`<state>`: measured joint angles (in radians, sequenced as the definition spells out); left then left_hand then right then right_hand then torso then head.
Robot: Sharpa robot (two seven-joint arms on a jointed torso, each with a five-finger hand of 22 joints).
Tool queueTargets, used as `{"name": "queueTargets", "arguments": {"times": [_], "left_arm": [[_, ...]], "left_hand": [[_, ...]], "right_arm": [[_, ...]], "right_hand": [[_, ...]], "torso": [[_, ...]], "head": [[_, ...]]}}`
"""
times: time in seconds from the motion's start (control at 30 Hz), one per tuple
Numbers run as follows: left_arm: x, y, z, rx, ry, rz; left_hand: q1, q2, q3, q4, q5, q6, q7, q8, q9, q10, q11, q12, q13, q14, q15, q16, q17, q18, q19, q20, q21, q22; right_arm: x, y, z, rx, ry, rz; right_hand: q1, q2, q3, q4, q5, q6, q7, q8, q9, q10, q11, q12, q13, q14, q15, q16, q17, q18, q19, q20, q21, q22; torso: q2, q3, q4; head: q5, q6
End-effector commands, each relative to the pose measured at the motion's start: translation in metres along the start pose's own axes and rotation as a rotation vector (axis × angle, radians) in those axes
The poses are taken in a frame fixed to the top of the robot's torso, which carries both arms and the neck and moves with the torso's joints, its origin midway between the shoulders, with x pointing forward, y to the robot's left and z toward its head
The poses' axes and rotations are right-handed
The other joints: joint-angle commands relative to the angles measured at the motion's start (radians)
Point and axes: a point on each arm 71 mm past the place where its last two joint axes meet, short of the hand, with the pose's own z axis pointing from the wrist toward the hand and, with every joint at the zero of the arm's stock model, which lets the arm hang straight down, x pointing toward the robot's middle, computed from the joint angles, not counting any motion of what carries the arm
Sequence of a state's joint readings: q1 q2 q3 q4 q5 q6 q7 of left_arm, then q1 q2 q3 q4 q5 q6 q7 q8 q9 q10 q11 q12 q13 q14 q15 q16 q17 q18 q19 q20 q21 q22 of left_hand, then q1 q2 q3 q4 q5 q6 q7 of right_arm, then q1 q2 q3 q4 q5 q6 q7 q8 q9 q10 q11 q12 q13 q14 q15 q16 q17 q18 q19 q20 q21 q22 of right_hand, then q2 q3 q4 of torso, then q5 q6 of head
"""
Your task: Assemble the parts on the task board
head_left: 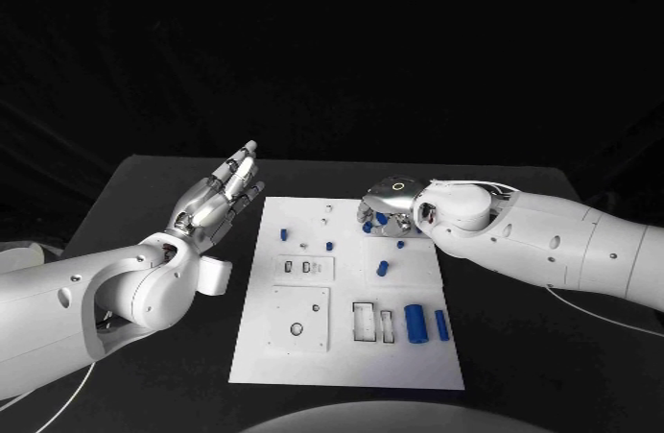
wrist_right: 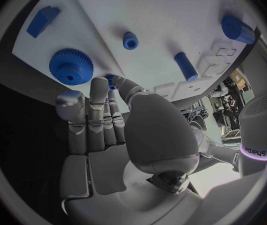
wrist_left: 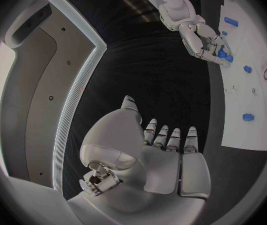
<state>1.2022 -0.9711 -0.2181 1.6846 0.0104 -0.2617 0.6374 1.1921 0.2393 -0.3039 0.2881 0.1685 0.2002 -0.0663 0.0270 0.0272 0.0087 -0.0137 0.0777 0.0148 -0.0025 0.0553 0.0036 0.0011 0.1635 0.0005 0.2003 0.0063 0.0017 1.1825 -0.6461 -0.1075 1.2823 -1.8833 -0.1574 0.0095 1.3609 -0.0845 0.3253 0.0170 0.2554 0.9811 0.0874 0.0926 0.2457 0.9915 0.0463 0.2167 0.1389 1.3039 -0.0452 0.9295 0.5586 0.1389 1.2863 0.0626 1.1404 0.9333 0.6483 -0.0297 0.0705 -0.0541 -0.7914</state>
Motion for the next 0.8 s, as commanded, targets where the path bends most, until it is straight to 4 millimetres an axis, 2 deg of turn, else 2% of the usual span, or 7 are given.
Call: {"name": "queueTargets", "arguments": {"times": [0.03,0.27,0.43,0.6,0.8], "left_arm": [[0.0022,-0.0010,0.0006,0.008,0.023,-0.008],[0.0023,-0.0005,0.0009,0.005,0.024,-0.009],[0.0019,-0.0003,0.0006,0.001,0.024,-0.009],[0.0011,-0.0001,0.0004,0.000,0.025,-0.005],[0.0000,0.0000,-0.0001,-0.002,0.024,-0.002]], "left_hand": [[0.014,0.002,0.008,0.002,0.012,-0.002,0.003,0.002,0.000,-0.001,0.007,0.004,0.001,0.002,0.009,-0.004,-0.001,0.016,0.000,0.007,-0.006,-0.002],[0.031,0.007,0.015,0.002,0.037,-0.003,0.003,0.002,0.000,-0.001,0.010,0.006,0.001,0.002,0.012,-0.004,-0.001,0.016,0.000,0.012,-0.006,-0.002],[0.048,0.011,0.021,0.002,0.065,-0.003,0.005,0.002,0.000,-0.001,0.012,0.008,0.001,0.002,0.016,-0.004,-0.001,0.016,0.000,0.017,-0.006,-0.002],[0.058,0.014,0.025,0.002,0.081,-0.002,0.007,0.002,0.000,-0.002,0.015,0.009,0.001,0.002,0.019,-0.004,-0.001,0.016,0.000,0.020,-0.006,-0.002],[0.075,0.015,0.030,0.001,0.105,0.000,0.011,0.002,0.000,-0.001,0.021,0.014,0.002,0.002,0.022,-0.004,-0.001,0.017,0.000,0.024,-0.006,-0.002]], "right_arm": [[0.0004,0.0017,0.0016,-0.012,-0.003,0.010],[0.0011,0.0016,0.0034,-0.011,-0.005,0.013],[0.0018,0.0002,0.0039,-0.009,-0.002,0.024],[0.0018,0.0001,0.0044,-0.008,-0.002,0.035],[-0.0038,0.0012,0.0047,-0.012,-0.034,0.049]], "right_hand": [[-0.005,0.005,0.012,0.004,-0.009,0.020,0.000,0.010,0.006,0.013,-0.002,0.006,0.001,0.011,-0.001,0.008,0.006,-0.014,0.007,0.001,0.009,0.010],[0.017,0.043,0.041,0.002,-0.037,0.070,-0.003,0.032,0.027,0.058,-0.006,0.011,0.002,0.015,-0.002,0.022,0.022,-0.017,0.010,0.000,0.027,0.038],[0.028,0.056,0.050,-0.003,-0.040,0.084,0.002,0.039,0.038,0.083,-0.004,0.012,0.002,0.017,-0.001,0.029,0.029,-0.020,0.013,0.000,0.038,0.055],[0.026,0.060,0.049,-0.002,-0.035,0.096,0.005,0.045,0.047,0.103,-0.003,0.011,0.001,0.020,0.000,0.035,0.037,-0.022,0.015,0.001,0.047,0.069],[0.023,0.059,0.053,-0.003,-0.002,0.104,0.007,0.047,0.058,0.122,-0.001,0.001,-0.006,0.031,0.002,0.051,0.056,-0.026,0.023,0.003,0.065,0.097]], "torso": [[-0.002,-0.0004,-0.0011],[-0.004,-0.0012,0.0007],[-0.004,-0.0019,-0.0007],[-0.005,-0.0022,-0.0003],[-0.005,-0.0023,0.0001]], "head": [[0.000,-0.001],[-0.001,0.004],[0.003,0.002],[0.004,0.001],[0.011,-0.003]]}}
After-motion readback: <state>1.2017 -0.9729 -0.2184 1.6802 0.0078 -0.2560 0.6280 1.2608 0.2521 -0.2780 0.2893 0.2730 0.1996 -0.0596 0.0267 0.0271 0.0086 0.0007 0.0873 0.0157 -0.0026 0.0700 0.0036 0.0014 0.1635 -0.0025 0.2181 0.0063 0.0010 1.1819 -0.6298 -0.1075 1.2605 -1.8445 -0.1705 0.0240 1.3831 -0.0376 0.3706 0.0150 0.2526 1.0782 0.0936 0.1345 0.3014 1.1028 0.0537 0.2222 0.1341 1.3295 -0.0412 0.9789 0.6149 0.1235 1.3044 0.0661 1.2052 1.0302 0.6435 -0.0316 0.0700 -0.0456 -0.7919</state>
